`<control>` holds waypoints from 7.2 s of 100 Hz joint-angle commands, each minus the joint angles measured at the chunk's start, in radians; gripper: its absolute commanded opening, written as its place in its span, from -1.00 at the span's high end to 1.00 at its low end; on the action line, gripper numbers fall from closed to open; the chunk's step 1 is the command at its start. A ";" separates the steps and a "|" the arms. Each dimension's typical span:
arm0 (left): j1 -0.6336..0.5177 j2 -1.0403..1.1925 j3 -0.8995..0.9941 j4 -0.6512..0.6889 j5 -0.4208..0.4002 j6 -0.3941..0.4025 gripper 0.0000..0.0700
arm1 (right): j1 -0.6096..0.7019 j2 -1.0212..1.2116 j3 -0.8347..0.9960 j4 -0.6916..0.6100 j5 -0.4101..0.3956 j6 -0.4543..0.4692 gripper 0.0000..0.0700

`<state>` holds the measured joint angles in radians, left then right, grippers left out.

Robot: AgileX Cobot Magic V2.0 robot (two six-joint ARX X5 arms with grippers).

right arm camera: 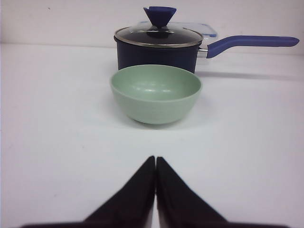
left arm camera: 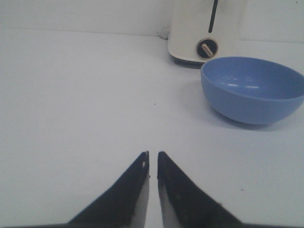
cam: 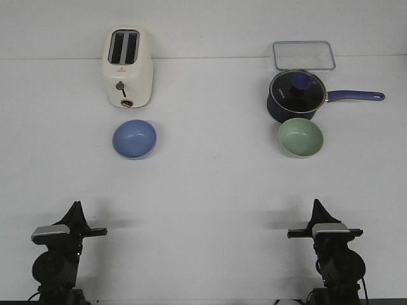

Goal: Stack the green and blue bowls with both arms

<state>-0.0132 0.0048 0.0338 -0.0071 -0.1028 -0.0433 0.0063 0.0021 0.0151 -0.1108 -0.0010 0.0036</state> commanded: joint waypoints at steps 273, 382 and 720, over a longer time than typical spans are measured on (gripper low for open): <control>0.002 -0.002 -0.020 0.011 -0.002 0.005 0.96 | -0.160 1.752 1.177 -0.121 -0.060 0.275 0.01; 0.002 -0.002 -0.020 0.011 -0.002 0.005 0.96 | 0.348 1.207 0.958 -0.410 -0.163 0.308 1.00; -0.006 1.608 1.151 -0.248 0.264 -0.192 -0.21 | 0.885 0.484 0.417 -0.127 0.376 0.264 -0.11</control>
<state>-0.0162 1.5539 1.1400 -0.2684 0.1566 -0.2527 0.8818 0.4847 0.4305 -0.2493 0.3710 0.2760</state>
